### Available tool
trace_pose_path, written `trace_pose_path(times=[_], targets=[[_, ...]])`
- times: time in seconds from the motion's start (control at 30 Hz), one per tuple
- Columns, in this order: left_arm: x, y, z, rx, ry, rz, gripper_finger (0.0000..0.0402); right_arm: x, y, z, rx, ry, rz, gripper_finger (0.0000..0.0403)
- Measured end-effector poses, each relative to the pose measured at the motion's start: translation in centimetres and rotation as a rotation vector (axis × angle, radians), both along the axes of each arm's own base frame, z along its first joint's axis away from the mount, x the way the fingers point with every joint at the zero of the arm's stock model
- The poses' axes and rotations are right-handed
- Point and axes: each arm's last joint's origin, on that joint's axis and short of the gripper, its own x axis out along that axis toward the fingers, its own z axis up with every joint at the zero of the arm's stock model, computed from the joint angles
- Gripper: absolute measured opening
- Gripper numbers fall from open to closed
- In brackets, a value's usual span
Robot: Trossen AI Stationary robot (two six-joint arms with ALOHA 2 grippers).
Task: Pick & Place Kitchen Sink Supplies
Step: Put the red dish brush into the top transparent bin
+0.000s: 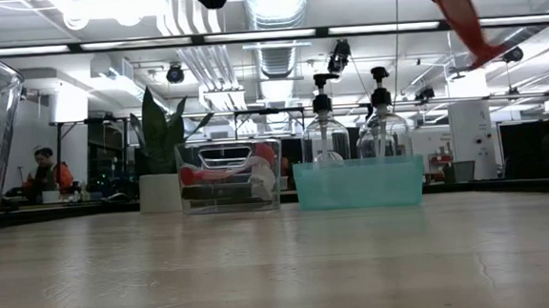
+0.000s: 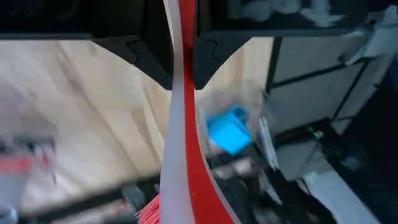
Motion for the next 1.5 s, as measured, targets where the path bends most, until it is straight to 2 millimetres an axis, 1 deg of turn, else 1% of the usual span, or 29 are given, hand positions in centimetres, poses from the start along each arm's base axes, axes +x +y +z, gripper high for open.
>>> trace_pose_path(times=[0.27,0.37,0.47,0.57,0.73,0.93,1.07,1.23,1.37,1.5], targets=[[2.1,-0.6,-1.7,-0.048,-0.060,0.040,0.0172,1.1,0.6,1.9,-0.142,-0.246,0.062,0.0034],[2.7,-0.8,-2.4,-0.073,-0.068,0.057,0.0172,1.1,0.6,2.3,-0.167,-0.283,0.057,0.0033],[3.1,-0.9,-2.6,-0.104,-0.102,0.070,0.0172,1.2,0.5,2.5,-0.186,-0.304,0.055,0.0033],[3.6,-1.0,-2.8,-0.104,-0.158,0.067,0.0172,1.2,0.5,2.8,-0.186,-0.337,0.050,0.0033],[4.6,-1.4,-3.1,-0.086,-0.157,0.066,0.0172,1.6,0.3,2.9,-0.190,-0.356,0.037,0.0033],[5.7,-1.8,-2.6,-0.076,-0.174,0.026,0.0172,1.9,-0.2,2.9,-0.193,-0.363,0.024,0.0033],[5.9,-1.7,-2.5,-0.088,-0.174,0.047,0.0172,2.0,-0.2,2.9,-0.198,-0.364,0.022,0.0033],[6.0,-1.4,-2.0,-0.083,-0.194,0.120,0.0172,2.2,-0.1,2.9,-0.183,-0.386,0.026,0.0033],[6.2,-1.6,-1.6,-0.073,-0.209,0.065,0.0172,2.4,0.1,2.8,-0.180,-0.397,0.038,0.0033],[6.1,-1.6,-1.8,-0.081,-0.199,0.064,0.0170,2.5,0.0,2.8,-0.187,-0.399,0.029,0.0033]])
